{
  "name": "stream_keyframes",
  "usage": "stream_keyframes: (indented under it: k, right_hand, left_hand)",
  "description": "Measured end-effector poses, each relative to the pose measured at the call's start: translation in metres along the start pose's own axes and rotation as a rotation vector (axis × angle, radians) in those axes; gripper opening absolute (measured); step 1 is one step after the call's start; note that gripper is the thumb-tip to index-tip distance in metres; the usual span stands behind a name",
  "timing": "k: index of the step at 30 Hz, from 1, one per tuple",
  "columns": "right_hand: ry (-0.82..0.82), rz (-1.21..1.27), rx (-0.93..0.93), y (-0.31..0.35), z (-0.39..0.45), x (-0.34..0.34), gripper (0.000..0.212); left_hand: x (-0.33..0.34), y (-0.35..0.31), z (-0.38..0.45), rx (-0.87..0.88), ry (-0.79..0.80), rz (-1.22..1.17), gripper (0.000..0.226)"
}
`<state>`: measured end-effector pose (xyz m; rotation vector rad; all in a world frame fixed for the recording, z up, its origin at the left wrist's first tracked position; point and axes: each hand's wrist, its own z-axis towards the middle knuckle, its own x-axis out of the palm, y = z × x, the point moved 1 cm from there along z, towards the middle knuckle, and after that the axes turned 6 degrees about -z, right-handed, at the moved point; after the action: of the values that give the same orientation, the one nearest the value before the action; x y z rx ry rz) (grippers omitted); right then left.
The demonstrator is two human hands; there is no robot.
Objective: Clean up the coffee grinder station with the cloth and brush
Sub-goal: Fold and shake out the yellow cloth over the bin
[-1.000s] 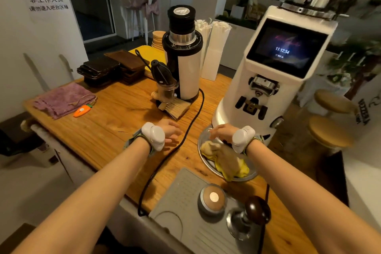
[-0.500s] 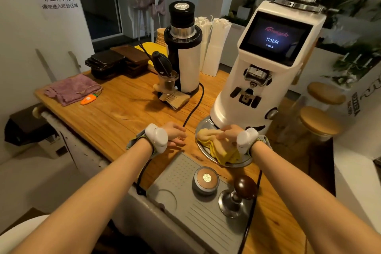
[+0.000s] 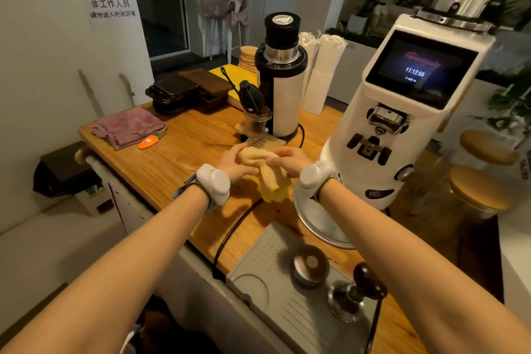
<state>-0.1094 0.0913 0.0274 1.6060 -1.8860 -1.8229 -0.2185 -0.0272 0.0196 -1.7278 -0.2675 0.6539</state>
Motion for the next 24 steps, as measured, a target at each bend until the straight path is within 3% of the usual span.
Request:
stream_keyframes:
  k: [5, 10, 14, 18, 24]
  right_hand:
    - [-0.032, 0.035, -0.084, 0.016, 0.025, 0.035, 0.035]
    - [0.103, -0.052, -0.001, -0.002, 0.039, 0.068, 0.048]
    - [-0.027, -0.246, -0.021, -0.015, 0.046, 0.079, 0.047]
    - [-0.089, -0.222, 0.015, -0.019, 0.051, 0.073, 0.039]
    - [-0.199, -0.131, 0.124, -0.033, 0.059, 0.050, 0.040]
  left_hand:
    - [-0.032, 0.013, 0.018, 0.005, -0.005, 0.000, 0.053]
    - [-0.041, 0.051, 0.037, -0.224, 0.082, 0.093, 0.055]
    - [-0.043, 0.068, 0.051, -0.054, -0.040, 0.438, 0.048]
    - [-0.030, 0.070, 0.061, -0.007, 0.083, 0.323, 0.047]
    - [-0.008, 0.070, 0.089, 0.031, 0.037, 0.325, 0.037]
